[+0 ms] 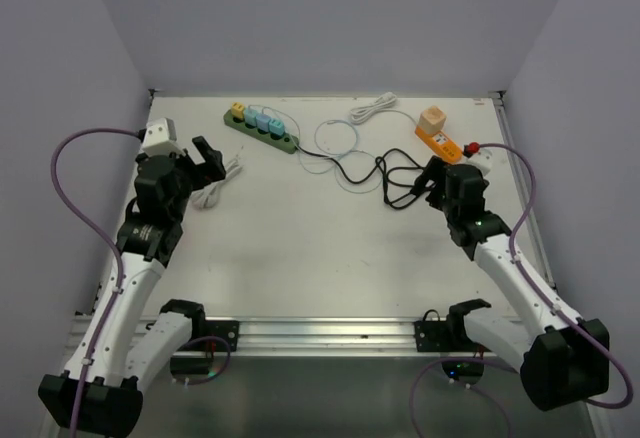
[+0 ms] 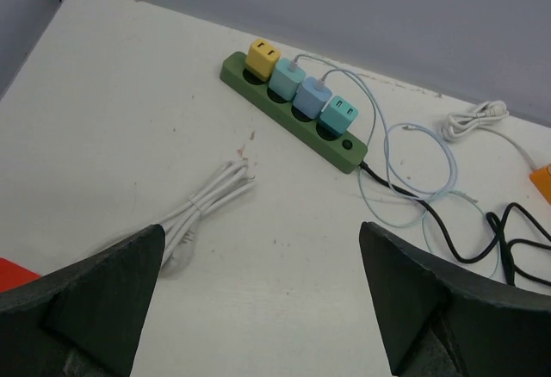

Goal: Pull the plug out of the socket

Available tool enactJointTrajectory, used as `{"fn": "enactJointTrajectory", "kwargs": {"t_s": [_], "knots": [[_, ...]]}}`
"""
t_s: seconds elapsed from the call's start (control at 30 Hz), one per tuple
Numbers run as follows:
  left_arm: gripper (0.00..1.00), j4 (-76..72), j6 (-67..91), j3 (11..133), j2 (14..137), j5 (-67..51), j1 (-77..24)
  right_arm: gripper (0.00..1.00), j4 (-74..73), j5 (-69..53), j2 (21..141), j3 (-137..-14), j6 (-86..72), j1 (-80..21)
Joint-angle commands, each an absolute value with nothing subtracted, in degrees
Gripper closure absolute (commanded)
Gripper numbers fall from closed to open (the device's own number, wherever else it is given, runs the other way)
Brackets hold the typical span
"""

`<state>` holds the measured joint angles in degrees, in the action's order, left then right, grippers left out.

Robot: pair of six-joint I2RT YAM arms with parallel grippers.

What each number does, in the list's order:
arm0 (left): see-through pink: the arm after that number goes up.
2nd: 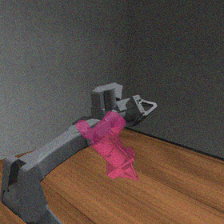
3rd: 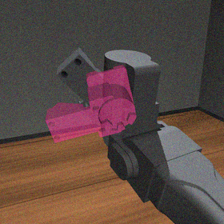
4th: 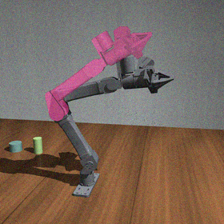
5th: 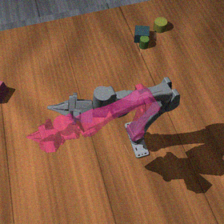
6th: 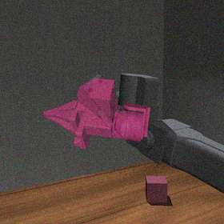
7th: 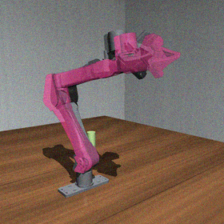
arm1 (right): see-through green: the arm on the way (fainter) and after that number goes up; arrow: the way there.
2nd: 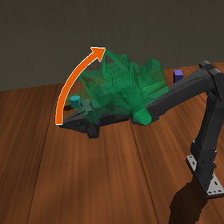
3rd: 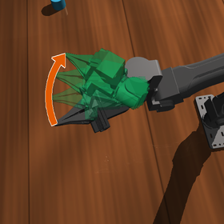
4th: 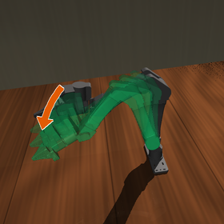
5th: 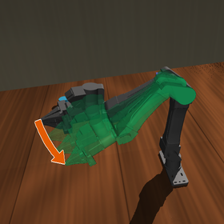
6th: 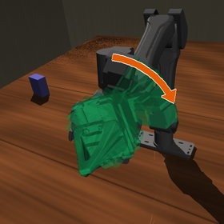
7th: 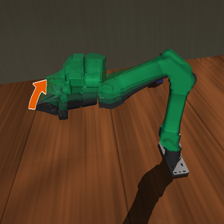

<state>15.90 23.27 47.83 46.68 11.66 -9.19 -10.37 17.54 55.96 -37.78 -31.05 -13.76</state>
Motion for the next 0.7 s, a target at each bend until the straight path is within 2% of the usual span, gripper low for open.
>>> {"fn": "enactJointTrajectory", "kwargs": {"t_s": [0.0,0.2,0.43,0.67], "knots": [[0.0,16.87,21.71,47.81,47.02,11.08,-9.14,0.01,-13.61,19.68,58.44,-41.3,-37.07,-13.8],[0.0,16.61,21.1,47.29,46.14,10.28,-9.14,0.01,-12.05,17.5,58.54,-40.09,-28.59,-13.8],[0.0,15.91,20.83,46.76,45.0,8.44,-9.05,0.01,-7.39,9.59,56.69,-38.32,-23.48,-13.8],[0.0,15.47,20.31,46.14,44.56,5.45,-8.96,0.01,-5.44,8.34,62.55,-46.37,-18.03,-13.8]]}}
